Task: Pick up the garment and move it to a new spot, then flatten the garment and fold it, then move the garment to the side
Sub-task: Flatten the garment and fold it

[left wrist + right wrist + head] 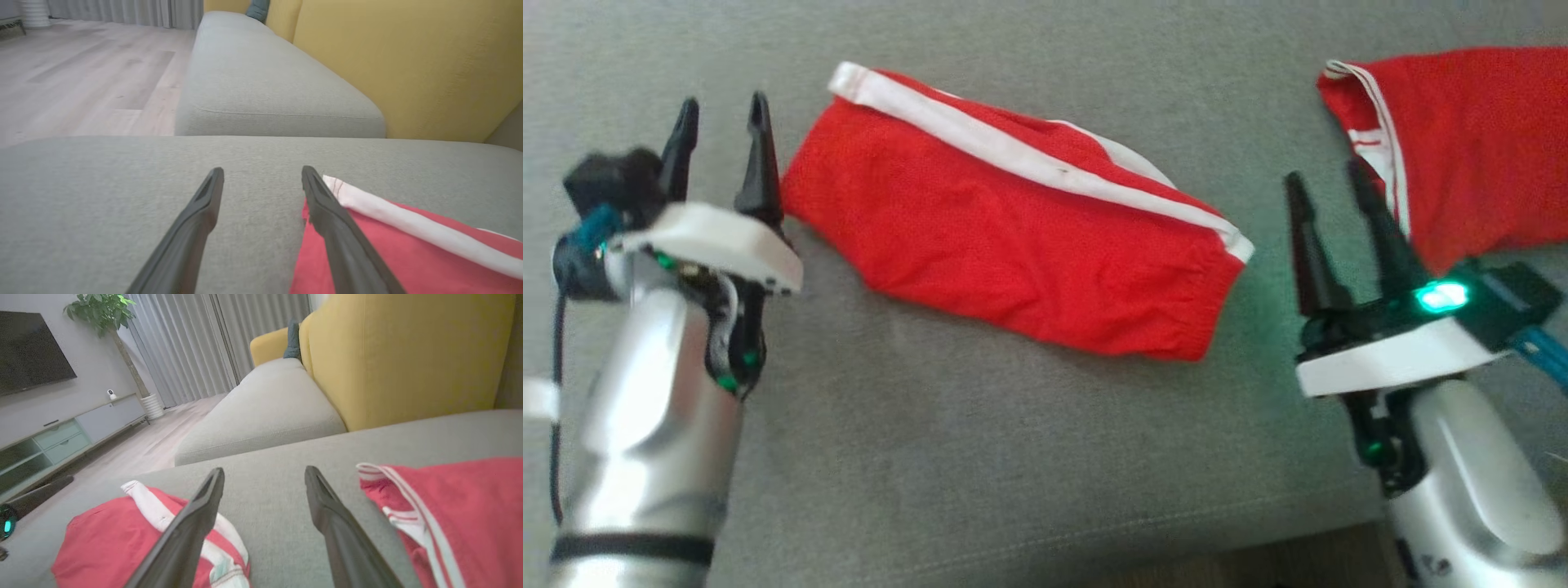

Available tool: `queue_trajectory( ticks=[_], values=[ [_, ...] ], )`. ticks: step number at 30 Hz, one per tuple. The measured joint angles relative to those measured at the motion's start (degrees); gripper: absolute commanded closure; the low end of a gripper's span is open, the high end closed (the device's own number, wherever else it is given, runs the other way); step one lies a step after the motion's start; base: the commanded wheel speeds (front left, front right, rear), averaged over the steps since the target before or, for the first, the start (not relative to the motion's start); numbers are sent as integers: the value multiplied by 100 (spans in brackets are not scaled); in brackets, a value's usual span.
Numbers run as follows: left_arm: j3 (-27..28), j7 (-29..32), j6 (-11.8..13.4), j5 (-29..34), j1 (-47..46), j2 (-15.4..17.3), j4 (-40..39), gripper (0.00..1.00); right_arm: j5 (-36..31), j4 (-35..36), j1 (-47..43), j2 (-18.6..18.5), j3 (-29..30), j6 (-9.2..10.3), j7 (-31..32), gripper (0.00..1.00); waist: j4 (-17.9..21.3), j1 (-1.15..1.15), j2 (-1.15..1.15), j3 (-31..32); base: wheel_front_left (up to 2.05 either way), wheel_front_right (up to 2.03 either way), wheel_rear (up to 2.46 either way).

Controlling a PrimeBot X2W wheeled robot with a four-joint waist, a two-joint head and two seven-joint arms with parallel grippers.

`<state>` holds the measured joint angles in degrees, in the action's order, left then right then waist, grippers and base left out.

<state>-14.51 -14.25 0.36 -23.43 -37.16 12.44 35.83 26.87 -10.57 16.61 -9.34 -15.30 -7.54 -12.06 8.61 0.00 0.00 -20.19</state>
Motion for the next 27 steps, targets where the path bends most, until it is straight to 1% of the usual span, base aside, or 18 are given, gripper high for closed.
queue_trajectory(
  ticks=[1,3,6,11,14,18,22,27],
  values=[
    [73,-2,209,121,359,-7,-456,0,-321,180,-58,-23,257,0,-4,0,-104,0,0,68,0,0,0],
    [191,-3,399,299,733,-25,-1062,0,-638,354,-180,-24,449,0,23,0,-204,0,0,146,0,0,0],
    [263,-5,591,489,1283,-60,-1740,0,-1021,611,-385,-19,660,0,208,0,-349,0,0,273,0,0,0],
    [322,-5,829,692,2223,-156,-2379,0,-1325,933,-675,65,882,0,497,0,-551,0,0,517,0,0,0],
    [366,-4,876,732,2605,-160,-2633,0,-1392,1055,-895,158,983,0,614,0,-654,0,0,656,0,0,0],
    [364,-4,916,791,2865,-162,-2772,0,-1408,1133,-1224,197,1140,0,747,0,-771,0,0,799,0,0,0],
    [360,-4,925,816,3036,-164,-2827,0,-1441,1218,-1401,320,1202,0,806,0,-804,0,0,874,0,0,0],
    [365,-4,928,816,3099,-165,-2831,0,-1443,1273,-1400,334,1227,0,855,0,-791,0,0,879,0,0,0]
  ],
)
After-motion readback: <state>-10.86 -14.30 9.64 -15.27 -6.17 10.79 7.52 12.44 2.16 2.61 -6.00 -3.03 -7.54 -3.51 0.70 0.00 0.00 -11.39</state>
